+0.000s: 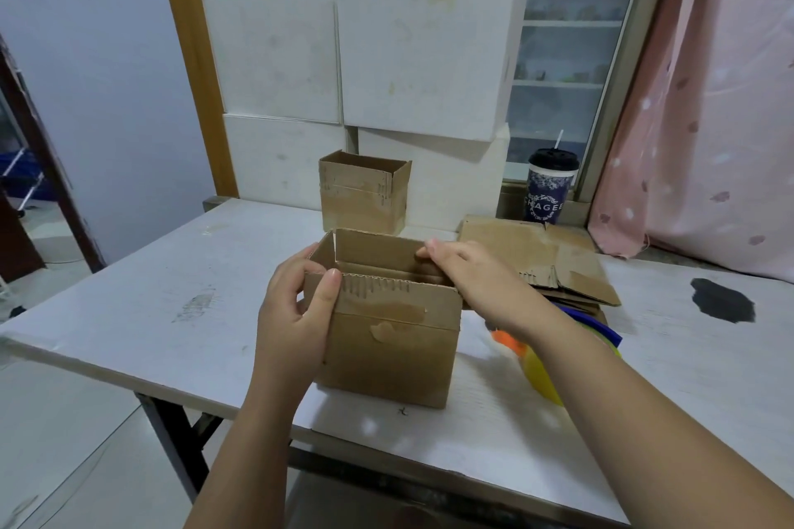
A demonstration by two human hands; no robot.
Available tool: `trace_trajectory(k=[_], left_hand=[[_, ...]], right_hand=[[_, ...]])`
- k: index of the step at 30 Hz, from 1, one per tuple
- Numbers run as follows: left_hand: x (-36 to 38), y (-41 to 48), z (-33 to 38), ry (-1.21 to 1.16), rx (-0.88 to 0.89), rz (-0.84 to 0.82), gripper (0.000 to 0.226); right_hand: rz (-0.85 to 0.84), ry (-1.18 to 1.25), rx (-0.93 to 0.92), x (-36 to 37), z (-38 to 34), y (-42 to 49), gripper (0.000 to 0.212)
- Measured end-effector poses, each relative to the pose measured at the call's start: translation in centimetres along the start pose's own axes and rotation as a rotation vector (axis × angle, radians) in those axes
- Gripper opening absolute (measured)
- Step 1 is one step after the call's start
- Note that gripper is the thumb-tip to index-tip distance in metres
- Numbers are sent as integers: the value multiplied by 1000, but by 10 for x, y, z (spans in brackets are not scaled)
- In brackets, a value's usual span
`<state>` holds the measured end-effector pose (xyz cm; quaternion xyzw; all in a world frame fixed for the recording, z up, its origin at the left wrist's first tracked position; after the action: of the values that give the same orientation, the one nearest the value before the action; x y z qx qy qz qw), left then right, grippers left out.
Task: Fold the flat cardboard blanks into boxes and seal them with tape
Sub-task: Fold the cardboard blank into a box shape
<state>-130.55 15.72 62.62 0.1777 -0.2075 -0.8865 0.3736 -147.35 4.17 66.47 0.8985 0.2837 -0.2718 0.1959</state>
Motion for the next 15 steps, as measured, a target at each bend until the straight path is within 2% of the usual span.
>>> trace_trajectory(k=[2, 4, 5, 8, 9, 11, 13, 14, 15], left_hand=[[0, -3, 2, -21, 8, 13, 17], [1, -4, 1, -26, 24, -7, 7], [2, -5, 1, -18, 27, -50, 13], [1, -6, -5, 151, 57, -145, 58], [-1, -4, -6, 208, 70, -155, 60], [-5, -1, -9, 241, 90, -180, 46], [-7, 2, -13, 151, 44, -216, 21], [-8, 2, -14, 71, 0, -246, 17], [-8, 2, -15, 1, -35, -286, 21]], right_hand=[[1, 33, 62, 1, 5, 3, 41], [-3, 136, 101, 5, 6, 6, 35], [0, 196, 126, 7, 8, 7, 37], [-10, 406, 155, 14, 10, 5, 41], [1, 481, 143, 16, 11, 3, 40], [56, 630, 125, 18, 14, 1, 37], [111, 784, 120, 20, 18, 2, 35], [120, 861, 120, 22, 21, 3, 35], [124, 947, 123, 24, 23, 5, 36]])
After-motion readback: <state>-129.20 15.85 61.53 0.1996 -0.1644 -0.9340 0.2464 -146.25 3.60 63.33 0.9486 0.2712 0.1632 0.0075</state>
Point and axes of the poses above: each hand's wrist, its own y-axis towards the middle knuckle, its own x-axis out of the palm, z = x × y, the point moved 4 cm from there along y, towards the middle knuckle, and after that the axes turned 2 degrees about y, right-handed, at the moved point
